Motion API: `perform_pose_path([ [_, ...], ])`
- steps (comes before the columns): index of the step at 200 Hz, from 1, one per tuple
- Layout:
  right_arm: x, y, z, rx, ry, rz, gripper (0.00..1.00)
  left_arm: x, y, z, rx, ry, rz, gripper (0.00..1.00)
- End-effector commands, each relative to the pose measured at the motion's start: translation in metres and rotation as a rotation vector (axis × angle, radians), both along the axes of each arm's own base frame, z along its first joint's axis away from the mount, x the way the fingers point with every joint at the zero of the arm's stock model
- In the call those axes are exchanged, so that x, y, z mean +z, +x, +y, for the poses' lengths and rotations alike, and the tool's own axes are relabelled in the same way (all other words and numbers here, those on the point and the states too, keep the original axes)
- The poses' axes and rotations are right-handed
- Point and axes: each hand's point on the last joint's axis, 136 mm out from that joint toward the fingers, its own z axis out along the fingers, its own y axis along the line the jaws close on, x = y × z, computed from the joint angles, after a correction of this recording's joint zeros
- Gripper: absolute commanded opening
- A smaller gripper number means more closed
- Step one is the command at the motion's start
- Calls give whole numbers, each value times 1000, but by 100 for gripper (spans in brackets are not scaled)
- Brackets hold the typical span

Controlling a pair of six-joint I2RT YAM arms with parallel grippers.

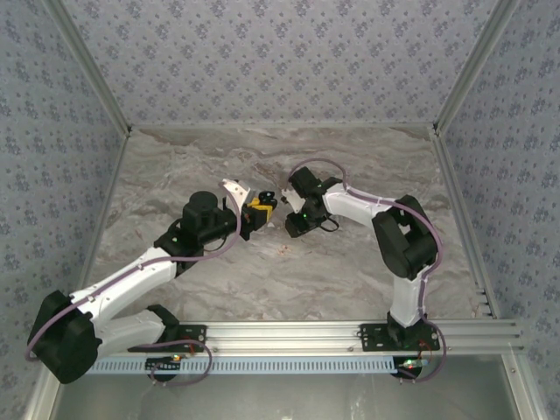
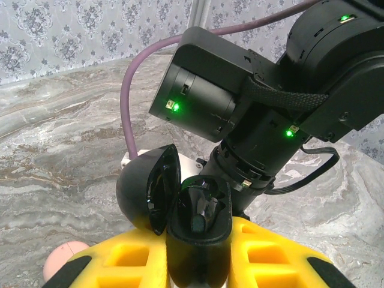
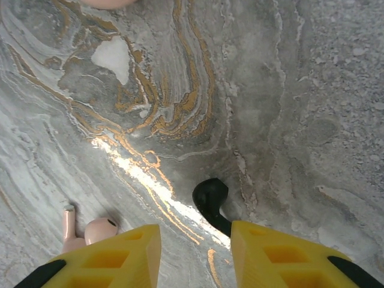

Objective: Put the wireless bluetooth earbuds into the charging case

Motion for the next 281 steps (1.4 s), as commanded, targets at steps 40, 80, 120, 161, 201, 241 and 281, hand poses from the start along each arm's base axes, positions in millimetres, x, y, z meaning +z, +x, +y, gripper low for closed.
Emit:
perform_pose_path([
  [40, -11, 3, -1, 3, -40, 13, 30, 18, 2, -5, -14, -35, -42, 21],
  [80, -17, 6, -4, -25, -56, 11, 29, 17, 2, -5, -12, -34, -40, 21],
  [120, -20, 14, -12, -93, -70, -9, 20, 17, 2, -4, -9, -33, -44, 21],
  [161, -25, 19, -41, -247, -116, -3, 15, 18, 2, -4, -10, -34, -47, 21],
  [201, -26, 13, -65, -360, -134, 9, 15, 18, 2, -4, -11, -35, -49, 21],
  [241, -31, 6, -71, -368, -143, 30, 20, 19, 2, -5, -12, -36, -52, 21],
  [281, -18, 12, -68, -379, -121, 15, 38, 19, 2, -5, -13, -35, -51, 21],
])
